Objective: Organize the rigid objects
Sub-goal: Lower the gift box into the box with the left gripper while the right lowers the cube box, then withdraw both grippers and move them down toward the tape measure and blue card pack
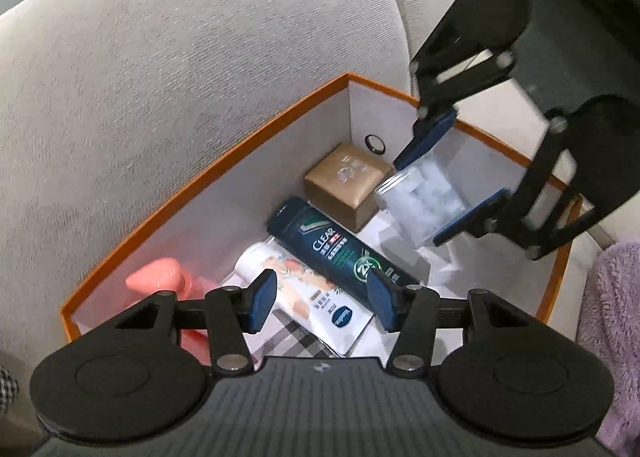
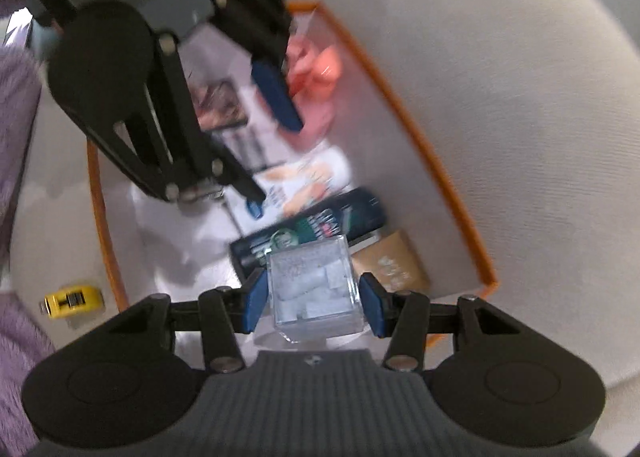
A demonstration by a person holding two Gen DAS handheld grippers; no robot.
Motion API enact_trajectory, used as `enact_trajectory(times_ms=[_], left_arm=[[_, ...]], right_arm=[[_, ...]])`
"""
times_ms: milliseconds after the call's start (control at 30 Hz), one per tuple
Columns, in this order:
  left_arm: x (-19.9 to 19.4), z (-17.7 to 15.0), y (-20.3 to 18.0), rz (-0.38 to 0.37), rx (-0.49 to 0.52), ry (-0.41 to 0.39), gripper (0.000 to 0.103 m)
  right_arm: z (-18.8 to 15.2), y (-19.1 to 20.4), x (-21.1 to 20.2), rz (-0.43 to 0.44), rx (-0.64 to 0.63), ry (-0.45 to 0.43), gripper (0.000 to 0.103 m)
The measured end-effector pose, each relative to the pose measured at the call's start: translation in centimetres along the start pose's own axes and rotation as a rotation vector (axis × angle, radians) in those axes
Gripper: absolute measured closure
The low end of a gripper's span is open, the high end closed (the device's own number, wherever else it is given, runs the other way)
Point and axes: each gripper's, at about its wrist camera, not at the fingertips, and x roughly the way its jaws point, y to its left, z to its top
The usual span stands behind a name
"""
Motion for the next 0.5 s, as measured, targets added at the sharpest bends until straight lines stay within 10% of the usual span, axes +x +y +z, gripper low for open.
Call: enact_trajectory(times_ms=[500], left_arm=[[0.9, -2.2, 0.1, -0.026, -0.086, -0.017, 0.040]], right_arm=[[0.0, 1.3, 4.3, -0.020, -0.197, 0.184, 0.050]])
